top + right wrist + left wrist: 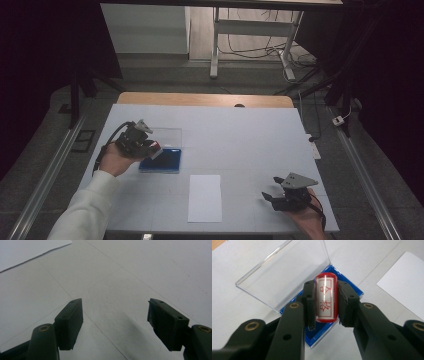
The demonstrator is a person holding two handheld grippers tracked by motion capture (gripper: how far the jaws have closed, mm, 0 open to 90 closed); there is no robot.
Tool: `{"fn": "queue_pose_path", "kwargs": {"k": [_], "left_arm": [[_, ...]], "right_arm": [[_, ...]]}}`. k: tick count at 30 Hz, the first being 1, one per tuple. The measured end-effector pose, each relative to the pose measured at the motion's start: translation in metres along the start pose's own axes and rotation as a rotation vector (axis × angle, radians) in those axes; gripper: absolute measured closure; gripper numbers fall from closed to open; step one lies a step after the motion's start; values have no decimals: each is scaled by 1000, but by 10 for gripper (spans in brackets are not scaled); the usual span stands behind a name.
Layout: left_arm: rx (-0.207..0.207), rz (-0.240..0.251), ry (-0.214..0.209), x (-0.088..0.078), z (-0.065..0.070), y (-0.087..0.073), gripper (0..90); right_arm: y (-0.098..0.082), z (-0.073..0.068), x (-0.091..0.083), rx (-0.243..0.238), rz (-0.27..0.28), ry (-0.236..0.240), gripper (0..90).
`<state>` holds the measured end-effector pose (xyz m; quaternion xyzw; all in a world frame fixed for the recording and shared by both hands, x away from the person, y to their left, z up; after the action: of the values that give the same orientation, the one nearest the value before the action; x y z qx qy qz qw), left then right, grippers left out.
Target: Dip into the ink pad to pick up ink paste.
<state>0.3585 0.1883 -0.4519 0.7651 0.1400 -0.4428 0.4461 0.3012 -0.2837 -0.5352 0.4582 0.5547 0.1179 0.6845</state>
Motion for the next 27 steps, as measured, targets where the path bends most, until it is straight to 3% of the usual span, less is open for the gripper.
{"fn": "queue_pose_path", "kwargs": {"k": [12, 27], "left_arm": [[-5, -7, -4, -3, -3, 1, 705], [1, -49, -12, 15, 3, 1, 705]], "right_arm": [[0, 0, -1, 1, 1, 0, 282], [-1, 0, 1, 5, -8, 4, 283]]}}
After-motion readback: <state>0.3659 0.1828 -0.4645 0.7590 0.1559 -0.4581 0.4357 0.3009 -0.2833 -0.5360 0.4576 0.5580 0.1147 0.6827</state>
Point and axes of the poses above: each handheld gripper's, and its own axes: x roughly forward along the jaws, y roughly out of its top, z roughly to its right, the point moved 3 cm from there along x, roughly forward along the jaws, and after that the axes turned 13 degrees about y, right-handed, at the moved point
